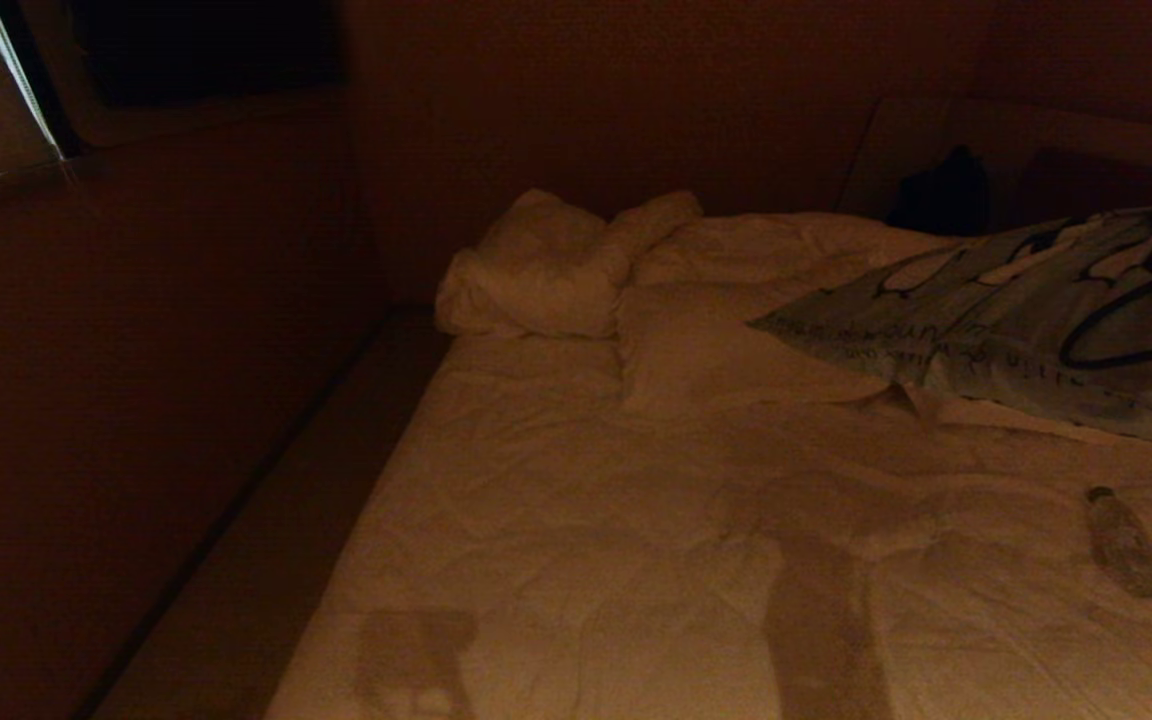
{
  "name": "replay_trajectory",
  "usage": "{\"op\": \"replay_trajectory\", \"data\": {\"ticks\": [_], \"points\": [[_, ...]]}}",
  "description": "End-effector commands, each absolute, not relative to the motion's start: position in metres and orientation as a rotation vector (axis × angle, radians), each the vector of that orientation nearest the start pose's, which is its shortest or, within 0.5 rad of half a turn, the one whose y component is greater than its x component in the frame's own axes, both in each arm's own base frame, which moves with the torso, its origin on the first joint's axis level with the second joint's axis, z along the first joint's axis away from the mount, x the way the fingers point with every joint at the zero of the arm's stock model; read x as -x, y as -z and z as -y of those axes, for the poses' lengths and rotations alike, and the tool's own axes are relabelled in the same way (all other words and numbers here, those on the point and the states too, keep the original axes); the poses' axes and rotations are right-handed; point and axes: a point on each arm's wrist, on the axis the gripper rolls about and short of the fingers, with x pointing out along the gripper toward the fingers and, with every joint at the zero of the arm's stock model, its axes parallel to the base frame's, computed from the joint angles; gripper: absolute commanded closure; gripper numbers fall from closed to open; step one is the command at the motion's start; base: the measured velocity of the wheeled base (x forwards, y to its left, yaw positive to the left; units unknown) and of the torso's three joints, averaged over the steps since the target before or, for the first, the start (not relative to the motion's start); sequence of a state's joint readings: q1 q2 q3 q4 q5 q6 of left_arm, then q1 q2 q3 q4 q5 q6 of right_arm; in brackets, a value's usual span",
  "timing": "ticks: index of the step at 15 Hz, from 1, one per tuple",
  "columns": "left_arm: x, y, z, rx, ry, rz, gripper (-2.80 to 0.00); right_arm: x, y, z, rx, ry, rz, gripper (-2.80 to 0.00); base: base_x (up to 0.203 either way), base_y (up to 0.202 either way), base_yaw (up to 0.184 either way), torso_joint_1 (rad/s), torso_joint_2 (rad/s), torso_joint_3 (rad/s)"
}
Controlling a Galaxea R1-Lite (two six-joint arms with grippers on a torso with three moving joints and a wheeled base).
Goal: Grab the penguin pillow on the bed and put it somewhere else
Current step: Move to the head of the bed
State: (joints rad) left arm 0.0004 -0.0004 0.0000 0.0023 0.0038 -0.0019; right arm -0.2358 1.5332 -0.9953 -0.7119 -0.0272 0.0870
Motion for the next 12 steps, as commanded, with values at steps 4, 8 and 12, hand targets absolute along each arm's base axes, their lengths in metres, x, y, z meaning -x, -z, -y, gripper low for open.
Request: {"op": "replay_trajectory", "data": {"ticks": [4,8,12], "points": [[0.023,-0.075,0.0,0.003,-0.006,-0.002,0.0,-0.277,-0.294,0.09,-0.081,0.322,0.196,0.0,0.0,-0.197,-0.001,0.002,0.0,0.0],[0.023,-0.075,0.0,0.003,-0.006,0.0,0.0,-0.28,-0.294,0.109,-0.101,0.346,0.204,0.0,0.0,-0.197,0.001,0.001,0.0,0.002],[0.023,-0.075,0.0,0.003,-0.006,0.0,0.0,-0.29,-0.289,0.14,-0.122,0.415,0.2,0.0,0.0,-0.194,0.0,0.003,0.0,0.003]]}}
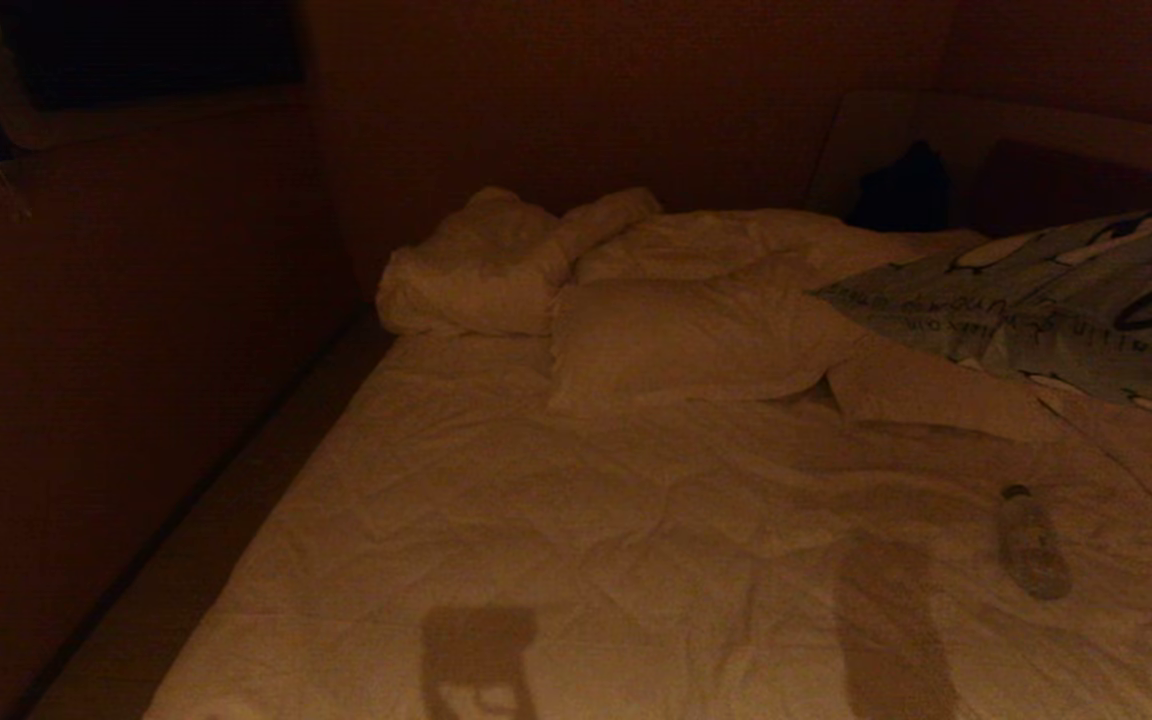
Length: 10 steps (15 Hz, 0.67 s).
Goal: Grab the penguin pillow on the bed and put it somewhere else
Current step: Move to the head of the bed
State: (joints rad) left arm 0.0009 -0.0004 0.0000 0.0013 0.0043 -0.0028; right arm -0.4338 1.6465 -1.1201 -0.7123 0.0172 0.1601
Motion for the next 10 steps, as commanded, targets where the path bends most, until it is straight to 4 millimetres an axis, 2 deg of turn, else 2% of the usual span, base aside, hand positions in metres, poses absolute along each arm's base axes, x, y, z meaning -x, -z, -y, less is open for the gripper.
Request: {"op": "replay_trajectory", "data": {"ticks": [1,4,10], "points": [[0.023,-0.075,0.0,0.003,-0.005,-0.002,0.0,-0.291,-0.288,0.148,-0.127,0.431,0.201,0.0,0.0,-0.193,-0.002,0.006,0.01,-0.002],[0.023,-0.075,0.0,0.003,-0.005,0.0,0.0,-0.295,-0.285,0.171,-0.139,0.473,0.206,0.0,0.0,-0.197,0.001,0.004,0.0,0.001],[0.023,-0.075,0.0,0.003,-0.006,-0.001,0.0,-0.3,-0.277,0.203,-0.138,0.543,0.198,0.0,0.0,-0.196,0.001,0.001,0.0,0.001]]}}
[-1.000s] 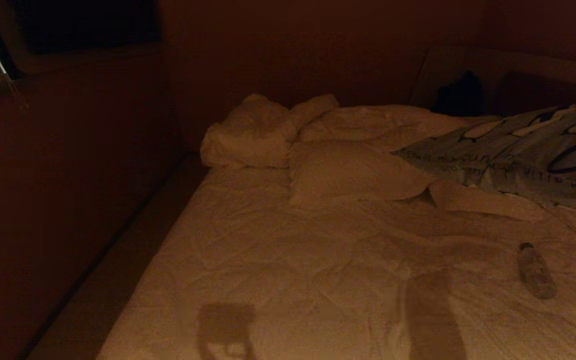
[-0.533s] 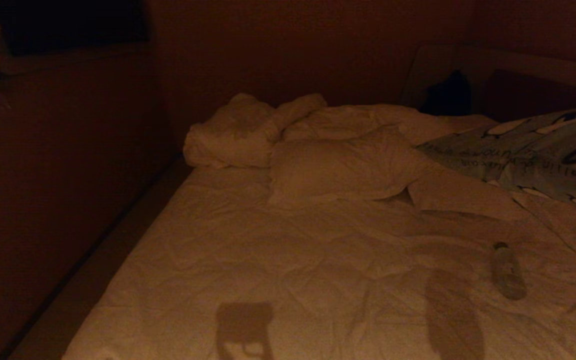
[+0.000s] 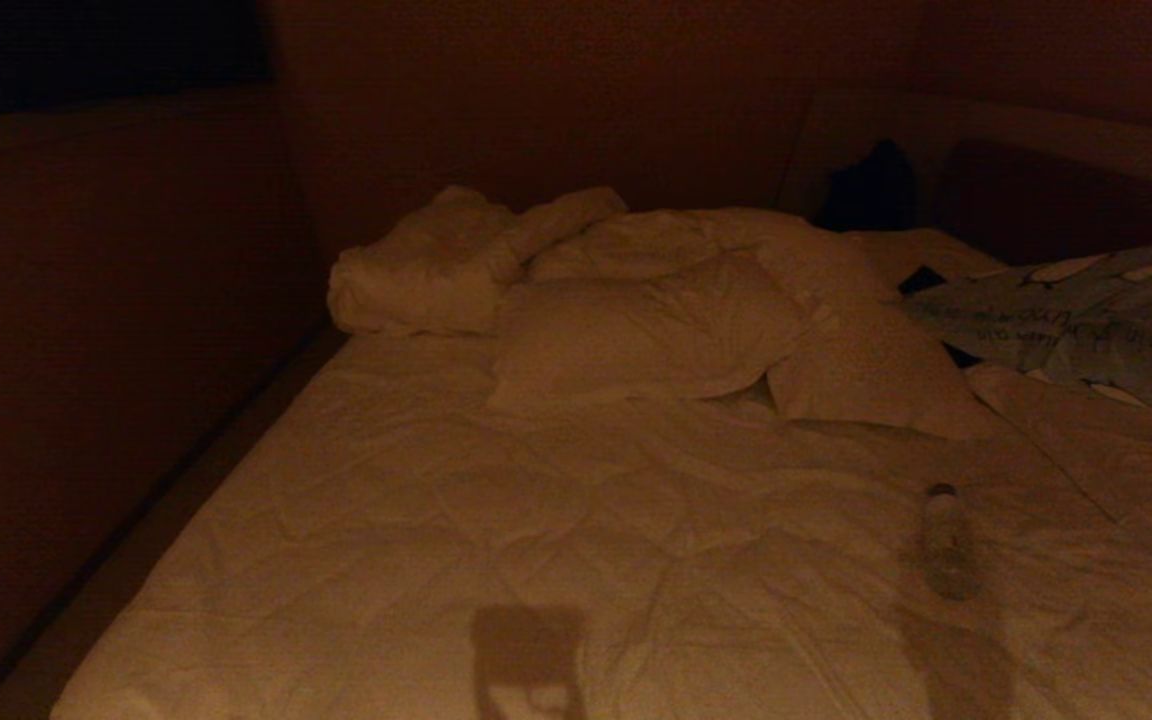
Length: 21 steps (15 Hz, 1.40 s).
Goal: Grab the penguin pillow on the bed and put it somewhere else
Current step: Move to the head of the bed
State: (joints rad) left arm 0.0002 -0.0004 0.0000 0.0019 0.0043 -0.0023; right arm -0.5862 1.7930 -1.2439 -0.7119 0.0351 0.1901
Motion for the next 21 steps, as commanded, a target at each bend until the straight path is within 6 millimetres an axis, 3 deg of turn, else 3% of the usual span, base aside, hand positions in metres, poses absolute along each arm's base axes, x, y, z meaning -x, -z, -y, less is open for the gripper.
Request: {"op": "replay_trajectory", "data": {"ticks": [1,15,21], "points": [[0.023,-0.075,0.0,0.003,-0.006,-0.001,0.0,-0.302,-0.275,0.207,-0.14,0.55,0.194,0.0,0.0,-0.198,0.002,0.003,0.0,0.006],[0.023,-0.075,0.0,0.003,-0.005,-0.001,0.0,-0.31,-0.26,0.242,-0.224,0.549,0.129,0.0,0.0,-0.194,0.0,0.002,0.0,0.002],[0.023,-0.075,0.0,0.002,-0.005,-0.001,0.0,-0.318,-0.253,0.25,-0.226,0.439,0.106,0.0,0.0,-0.194,0.0,0.003,0.0,0.0]]}}
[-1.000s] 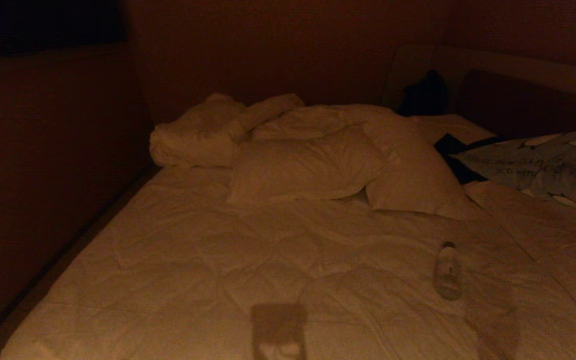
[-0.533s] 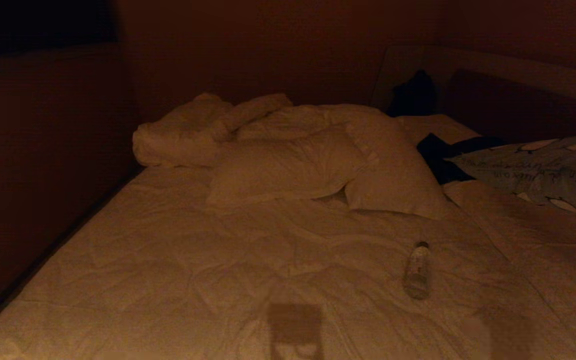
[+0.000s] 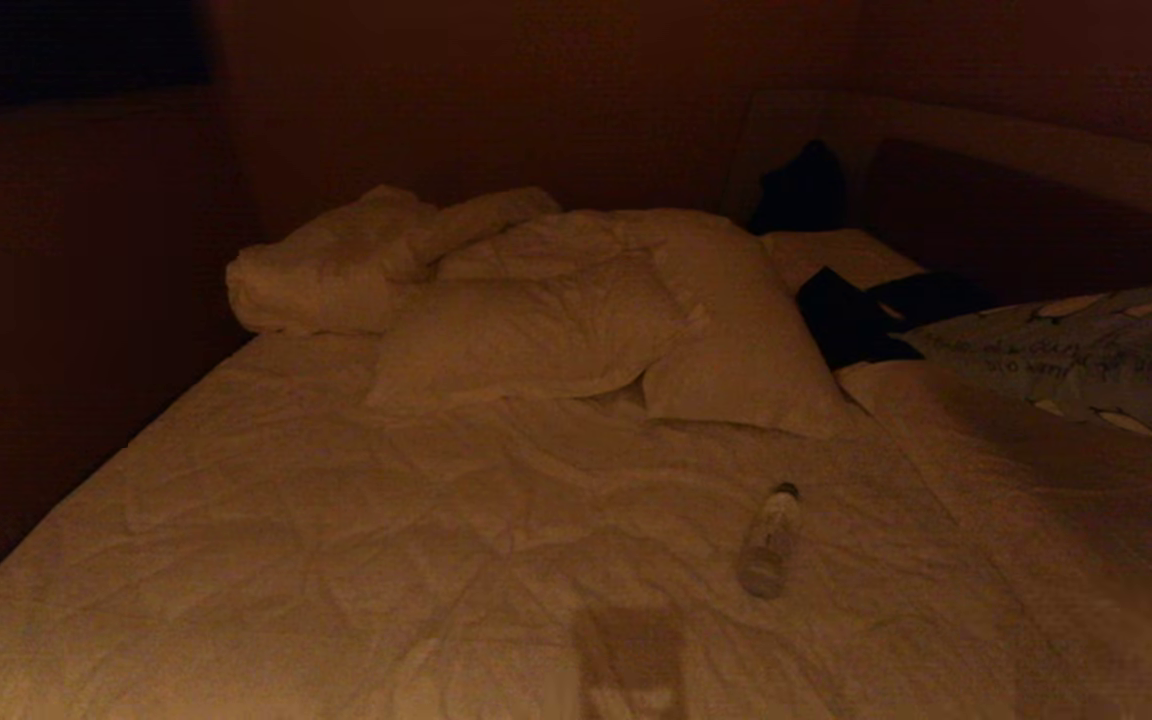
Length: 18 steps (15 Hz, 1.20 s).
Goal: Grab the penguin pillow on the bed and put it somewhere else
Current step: Move to the head of the bed
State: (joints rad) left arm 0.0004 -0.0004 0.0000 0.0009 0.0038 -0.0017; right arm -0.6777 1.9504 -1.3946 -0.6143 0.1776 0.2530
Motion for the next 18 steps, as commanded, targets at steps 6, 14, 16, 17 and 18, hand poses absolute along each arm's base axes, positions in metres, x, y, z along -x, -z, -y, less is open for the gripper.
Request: {"op": "replay_trajectory", "data": {"ticks": [6,14,16,17,18], "points": [[0.023,-0.075,0.0,0.002,-0.006,-0.002,0.0,-0.348,-0.237,0.271,-0.218,0.33,0.096,0.0,0.0,-0.122,0.0,0.0,0.0,0.002],[0.023,-0.075,0.0,0.002,-0.006,-0.002,0.0,-0.386,-0.211,0.295,-0.083,0.324,0.092,0.0,0.0,0.0,0.0,0.0,0.0,0.0],[0.023,-0.075,0.0,0.002,-0.005,-0.001,0.0,-0.392,-0.191,0.31,-0.068,0.346,0.067,0.0,0.0,0.0,0.0,0.0,0.0,0.0],[0.023,-0.075,0.0,0.002,-0.006,-0.001,0.0,-0.393,-0.179,0.317,-0.058,0.36,0.046,0.0,0.0,0.0,0.0,0.0,0.0,0.0],[0.023,-0.075,0.0,0.002,-0.006,-0.001,0.0,-0.393,-0.167,0.324,-0.049,0.372,0.027,0.0,0.0,0.0,0.0,0.0,0.0,0.0]]}}
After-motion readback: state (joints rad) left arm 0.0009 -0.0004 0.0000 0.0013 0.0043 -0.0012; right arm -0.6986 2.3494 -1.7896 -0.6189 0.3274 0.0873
